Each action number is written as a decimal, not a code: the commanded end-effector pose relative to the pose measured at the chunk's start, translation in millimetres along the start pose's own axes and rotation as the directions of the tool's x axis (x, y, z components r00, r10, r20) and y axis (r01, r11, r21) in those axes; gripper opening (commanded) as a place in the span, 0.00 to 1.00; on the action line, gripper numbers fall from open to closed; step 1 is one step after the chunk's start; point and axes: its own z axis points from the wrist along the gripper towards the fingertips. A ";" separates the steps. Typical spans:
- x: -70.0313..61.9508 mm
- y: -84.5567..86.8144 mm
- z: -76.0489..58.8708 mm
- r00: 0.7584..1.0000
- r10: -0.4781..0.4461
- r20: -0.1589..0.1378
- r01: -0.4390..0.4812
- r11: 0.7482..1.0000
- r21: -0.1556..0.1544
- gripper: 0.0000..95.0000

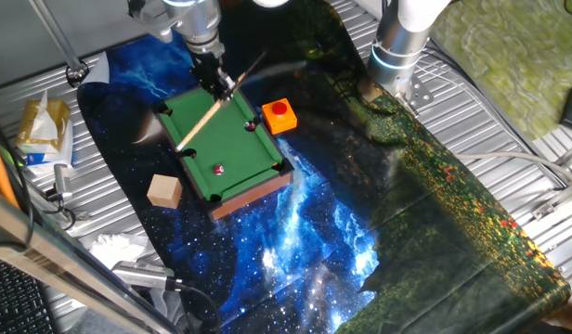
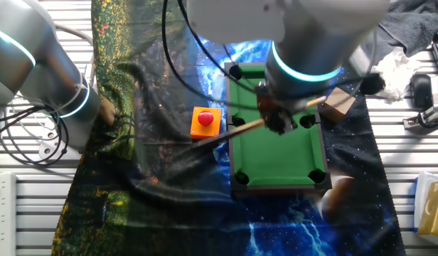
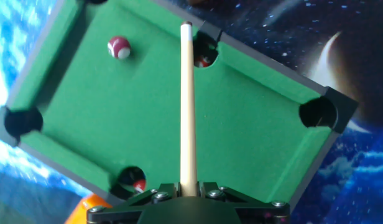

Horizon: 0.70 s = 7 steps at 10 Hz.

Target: Hit the pool ball

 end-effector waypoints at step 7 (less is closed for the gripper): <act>-30.7 50.6 10.7 0.994 0.095 0.047 -0.096 0.995 0.014 0.00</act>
